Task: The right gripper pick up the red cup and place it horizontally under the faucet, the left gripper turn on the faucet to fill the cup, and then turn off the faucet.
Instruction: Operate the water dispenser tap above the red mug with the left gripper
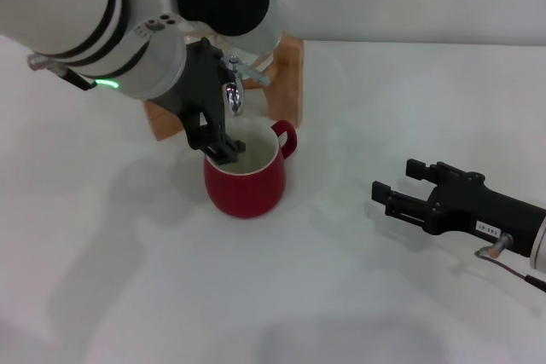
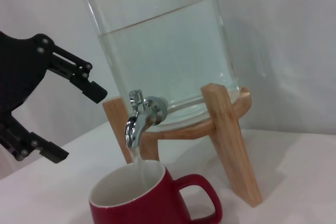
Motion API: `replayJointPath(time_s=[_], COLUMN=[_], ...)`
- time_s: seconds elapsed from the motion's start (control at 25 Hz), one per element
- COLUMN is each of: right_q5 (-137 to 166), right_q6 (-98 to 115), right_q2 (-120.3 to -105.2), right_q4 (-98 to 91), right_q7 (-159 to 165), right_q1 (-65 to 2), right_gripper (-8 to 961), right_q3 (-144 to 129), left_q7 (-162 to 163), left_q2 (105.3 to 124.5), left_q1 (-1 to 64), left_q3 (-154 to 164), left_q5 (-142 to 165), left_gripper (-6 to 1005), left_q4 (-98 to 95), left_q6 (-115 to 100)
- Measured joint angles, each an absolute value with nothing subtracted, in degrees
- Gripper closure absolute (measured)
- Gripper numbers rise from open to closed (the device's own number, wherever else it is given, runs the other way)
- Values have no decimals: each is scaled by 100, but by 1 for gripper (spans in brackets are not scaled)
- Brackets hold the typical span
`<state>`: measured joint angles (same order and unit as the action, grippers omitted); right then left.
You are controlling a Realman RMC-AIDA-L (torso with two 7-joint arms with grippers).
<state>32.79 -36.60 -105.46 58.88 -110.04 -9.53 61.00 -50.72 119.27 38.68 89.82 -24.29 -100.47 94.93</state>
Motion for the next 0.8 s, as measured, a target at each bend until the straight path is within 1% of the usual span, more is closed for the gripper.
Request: replayJointPath(time_s=[0.52, 0.8], right_q5=[3278, 3278], right_q6=[-3652, -3658], right_q2=[-10551, -10555], right_q4=[5887, 5881], right_q7=[-11004, -11004], right_q1=[-935, -926], right_gripper=[185, 185], right_q3=[6176, 6179], left_q7=[-5117, -5132], left_q2=[11927, 11935], left_q1=[4175, 4207], left_q3=[9044, 9156], left_q5=[-2429, -2431], left_gripper=[119, 119], left_q4=[-9602, -9554], left_q6=[9360, 9314])
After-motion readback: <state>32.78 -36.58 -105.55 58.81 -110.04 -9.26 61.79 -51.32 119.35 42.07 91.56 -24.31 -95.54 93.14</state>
